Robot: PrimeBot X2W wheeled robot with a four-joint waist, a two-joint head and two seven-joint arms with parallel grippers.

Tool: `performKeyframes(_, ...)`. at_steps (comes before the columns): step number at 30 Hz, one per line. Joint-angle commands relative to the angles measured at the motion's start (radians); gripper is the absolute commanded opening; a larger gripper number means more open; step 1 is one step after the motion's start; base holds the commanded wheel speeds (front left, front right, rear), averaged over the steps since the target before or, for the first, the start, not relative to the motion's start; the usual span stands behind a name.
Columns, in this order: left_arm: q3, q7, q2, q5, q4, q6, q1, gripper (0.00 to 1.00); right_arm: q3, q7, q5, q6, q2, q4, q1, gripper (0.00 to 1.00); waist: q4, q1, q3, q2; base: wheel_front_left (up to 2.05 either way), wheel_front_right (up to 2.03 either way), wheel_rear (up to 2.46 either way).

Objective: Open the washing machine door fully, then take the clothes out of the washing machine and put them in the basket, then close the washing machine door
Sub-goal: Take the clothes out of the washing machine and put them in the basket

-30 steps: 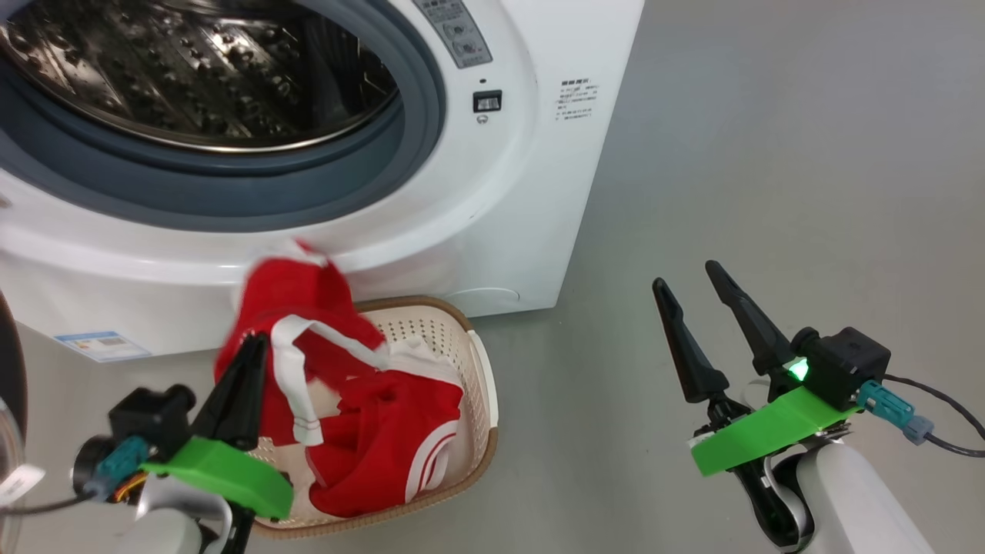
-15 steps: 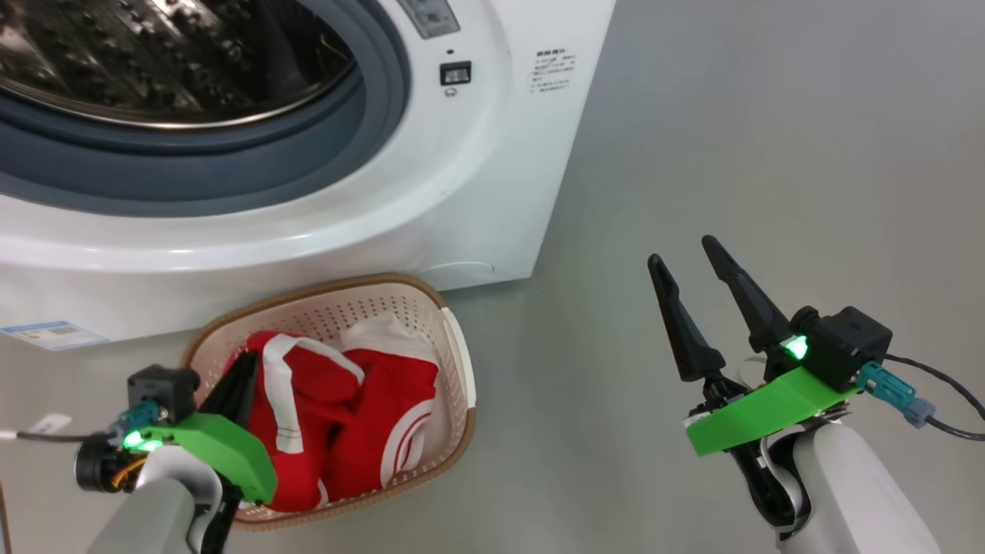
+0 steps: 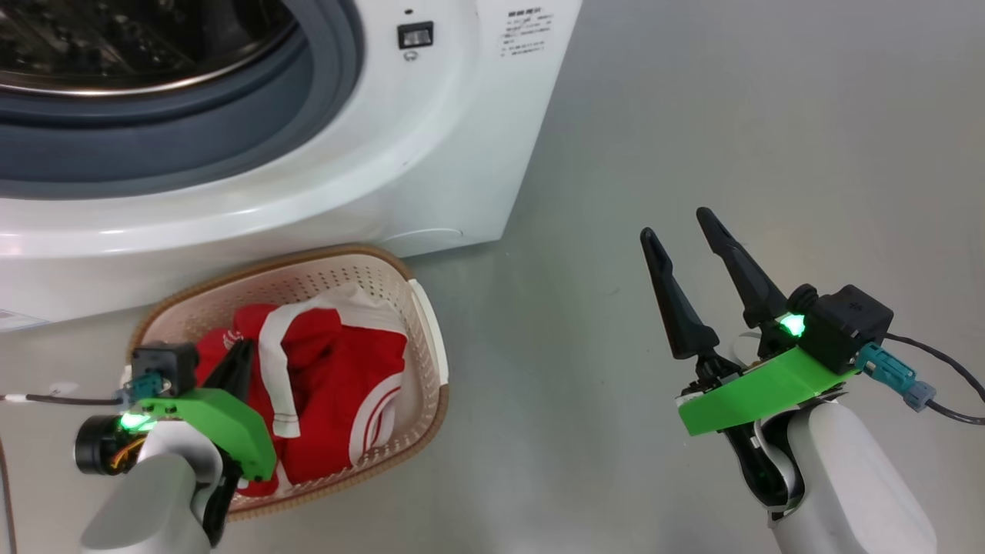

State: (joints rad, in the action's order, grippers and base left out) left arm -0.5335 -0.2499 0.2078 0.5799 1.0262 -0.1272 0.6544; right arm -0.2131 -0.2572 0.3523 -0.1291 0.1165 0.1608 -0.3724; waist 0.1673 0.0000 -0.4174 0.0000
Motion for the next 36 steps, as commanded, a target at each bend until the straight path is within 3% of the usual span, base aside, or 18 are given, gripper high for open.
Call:
performKeyframes(1,0.025,-0.012,0.018,-0.013,0.008,-0.002,0.028,0.02,-0.019,-0.005,-0.012,-0.002,-0.012,-0.026,-0.007,1.00,0.018,0.0000,-0.022,0.0000,0.00,0.00,0.00)
performKeyframes(6,0.008,-0.012,-0.004,-0.013,0.049,-0.003,0.049,0.04,-0.020,-0.005,-0.017,-0.002,-0.018,-0.031,-0.015,1.00,0.031,0.0000,-0.047,0.0000,0.00,0.00,0.00)
performKeyframes(7,0.002,-0.012,-0.008,-0.010,0.055,-0.003,0.052,0.07,-0.019,-0.005,-0.018,-0.002,-0.019,-0.032,-0.016,1.00,0.032,0.0000,-0.049,0.0000,0.00,0.00,0.00)
performKeyframes(8,-0.004,-0.012,-0.012,-0.005,0.063,-0.003,0.055,0.18,-0.019,-0.005,-0.019,-0.002,-0.020,-0.032,-0.017,1.00,0.032,0.0000,-0.052,0.0000,0.00,0.00,0.00)
performKeyframes(9,-0.009,-0.012,-0.015,0.004,0.072,-0.003,0.057,0.40,-0.018,-0.005,-0.019,-0.002,-0.020,-0.032,-0.017,1.00,0.033,0.0000,-0.054,0.0000,0.00,0.00,0.00)
performKeyframes(10,-0.014,-0.012,-0.017,0.011,0.080,-0.003,0.061,1.00,-0.018,-0.005,-0.020,-0.002,-0.020,-0.032,-0.017,1.00,0.033,0.0000,-0.055,0.0000,0.00,0.00,0.00)
performKeyframes(24,-0.053,-0.012,-0.008,0.075,0.049,-0.003,0.035,1.00,-0.028,-0.005,-0.020,-0.002,-0.019,-0.012,-0.020,1.00,0.004,0.0000,-0.018,0.0000,0.00,0.00,0.00)
performKeyframes(36,0.009,-0.012,0.025,0.062,-0.071,-0.003,-0.036,1.00,-0.030,-0.005,-0.007,-0.002,-0.003,0.001,-0.002,1.00,-0.032,0.0000,0.049,0.0000,0.00,0.00,0.00)
